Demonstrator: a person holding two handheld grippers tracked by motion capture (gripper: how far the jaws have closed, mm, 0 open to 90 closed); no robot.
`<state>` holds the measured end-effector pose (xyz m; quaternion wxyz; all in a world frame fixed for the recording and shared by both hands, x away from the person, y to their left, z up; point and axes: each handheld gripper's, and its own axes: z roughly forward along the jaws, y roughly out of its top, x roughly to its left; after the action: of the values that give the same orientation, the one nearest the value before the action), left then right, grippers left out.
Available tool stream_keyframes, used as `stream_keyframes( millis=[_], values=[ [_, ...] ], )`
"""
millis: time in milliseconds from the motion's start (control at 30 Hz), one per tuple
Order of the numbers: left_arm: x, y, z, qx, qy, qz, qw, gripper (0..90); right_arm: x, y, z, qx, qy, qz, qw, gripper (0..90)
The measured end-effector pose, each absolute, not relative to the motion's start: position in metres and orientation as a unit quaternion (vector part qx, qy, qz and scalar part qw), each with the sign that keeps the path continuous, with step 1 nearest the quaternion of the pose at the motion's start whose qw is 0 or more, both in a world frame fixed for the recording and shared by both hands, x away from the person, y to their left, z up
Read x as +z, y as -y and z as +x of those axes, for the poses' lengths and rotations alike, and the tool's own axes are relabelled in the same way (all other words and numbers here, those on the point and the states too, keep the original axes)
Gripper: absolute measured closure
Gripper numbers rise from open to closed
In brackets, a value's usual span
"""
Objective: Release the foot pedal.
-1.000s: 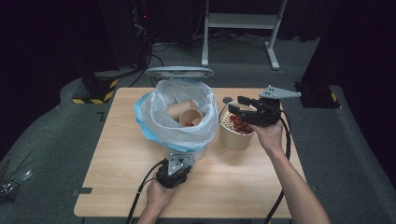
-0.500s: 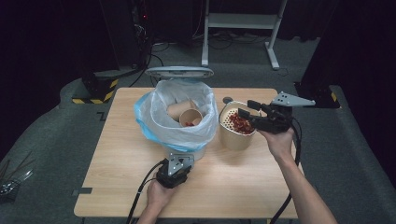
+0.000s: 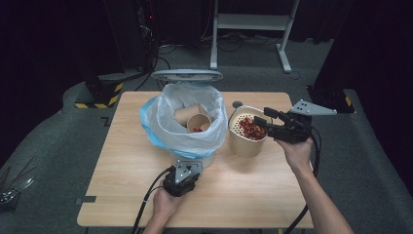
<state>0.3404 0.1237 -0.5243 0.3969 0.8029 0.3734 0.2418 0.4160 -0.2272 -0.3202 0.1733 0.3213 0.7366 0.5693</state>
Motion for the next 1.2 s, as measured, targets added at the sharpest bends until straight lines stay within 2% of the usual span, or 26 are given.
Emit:
stream_keyframes(
  millis=[1200],
  values=[
    [-0.524, -0.124, 0.34, 0.241, -0.374, 0.803, 0.398, 55.5, -0.335, 0.263, 0.394, 0.587, -0.711, 0.348, 0.171, 44.4]
  ],
)
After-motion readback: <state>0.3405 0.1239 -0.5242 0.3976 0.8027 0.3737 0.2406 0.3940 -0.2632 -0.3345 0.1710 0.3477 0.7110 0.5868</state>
